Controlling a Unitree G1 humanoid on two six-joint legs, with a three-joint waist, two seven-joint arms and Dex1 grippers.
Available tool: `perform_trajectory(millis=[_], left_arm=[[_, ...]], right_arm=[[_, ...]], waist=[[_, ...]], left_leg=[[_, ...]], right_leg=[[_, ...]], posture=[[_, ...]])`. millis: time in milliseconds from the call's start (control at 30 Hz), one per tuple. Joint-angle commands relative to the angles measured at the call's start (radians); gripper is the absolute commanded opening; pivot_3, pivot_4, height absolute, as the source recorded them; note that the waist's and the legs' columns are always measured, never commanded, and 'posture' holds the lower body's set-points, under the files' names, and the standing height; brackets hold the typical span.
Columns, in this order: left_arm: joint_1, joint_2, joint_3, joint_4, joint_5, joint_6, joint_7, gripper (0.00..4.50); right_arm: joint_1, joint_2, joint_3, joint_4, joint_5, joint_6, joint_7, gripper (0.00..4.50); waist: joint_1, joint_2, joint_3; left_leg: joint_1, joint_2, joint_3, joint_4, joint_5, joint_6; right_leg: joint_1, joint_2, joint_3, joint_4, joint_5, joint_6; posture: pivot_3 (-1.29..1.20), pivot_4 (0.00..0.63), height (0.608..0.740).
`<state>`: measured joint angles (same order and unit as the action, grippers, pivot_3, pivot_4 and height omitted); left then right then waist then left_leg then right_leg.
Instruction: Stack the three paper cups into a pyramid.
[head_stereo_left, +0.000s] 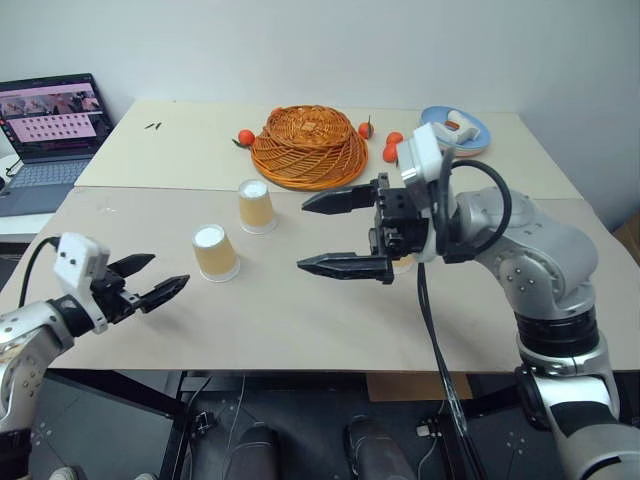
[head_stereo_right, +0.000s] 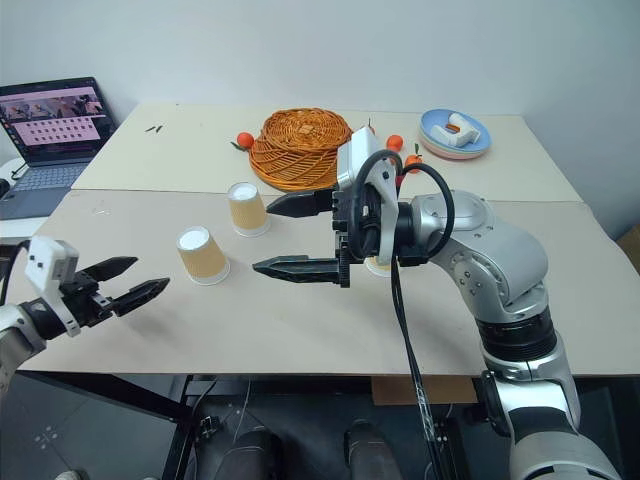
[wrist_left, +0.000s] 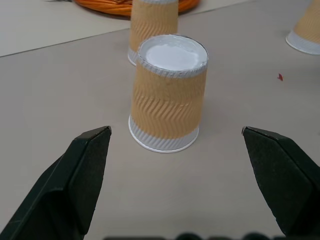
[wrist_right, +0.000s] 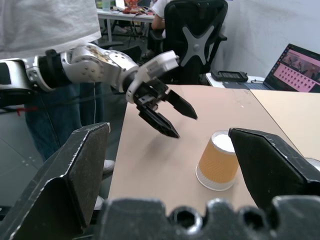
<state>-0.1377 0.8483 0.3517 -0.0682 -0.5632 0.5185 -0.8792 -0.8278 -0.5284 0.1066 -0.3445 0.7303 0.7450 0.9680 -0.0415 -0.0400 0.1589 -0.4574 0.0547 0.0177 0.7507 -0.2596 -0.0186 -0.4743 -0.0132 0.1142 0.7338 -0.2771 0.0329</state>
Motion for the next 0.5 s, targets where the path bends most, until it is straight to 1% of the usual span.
perform_trajectory(millis=[33, 267, 500], left_arm=[[-0.091, 0.018, -0.061, 0.075, 0.053, -0.059, -0.05, 4.5], [-0.25, -0.011, -0.158, 0.232, 0.124, -0.131, -0.106, 4.5], [-0.367, -0.051, -0.213, 0.374, 0.183, -0.197, -0.141, 4.5]], right_arm=[[-0.006, -0.002, -0.038, -0.032, 0.012, -0.007, -0.022, 4.48], [0.014, -0.014, -0.057, -0.06, 0.019, 0.002, -0.065, 4.48], [0.031, -0.028, -0.071, -0.079, 0.023, 0.013, -0.094, 4.48]], waist=[[-0.001, 0.0, 0.0], [-0.006, 0.0, 0.0], [-0.003, 0.0, 0.0]], left_leg=[[0.0, 0.0, 0.0, 0.0, 0.0, 0.0], [0.0, 0.0, -0.002, 0.0, 0.002, 0.002], [0.0, -0.001, -0.003, 0.0, 0.002, 0.003]], right_leg=[[0.0, 0.0, 0.0, 0.0, 0.0, 0.0], [0.0, 0.001, -0.001, 0.001, 0.0, 0.0], [0.0, 0.001, -0.001, 0.001, 0.001, -0.001]], posture=[[0.0, 0.15, 0.671], [0.0, 0.15, 0.671], [0.0, 0.15, 0.671]])
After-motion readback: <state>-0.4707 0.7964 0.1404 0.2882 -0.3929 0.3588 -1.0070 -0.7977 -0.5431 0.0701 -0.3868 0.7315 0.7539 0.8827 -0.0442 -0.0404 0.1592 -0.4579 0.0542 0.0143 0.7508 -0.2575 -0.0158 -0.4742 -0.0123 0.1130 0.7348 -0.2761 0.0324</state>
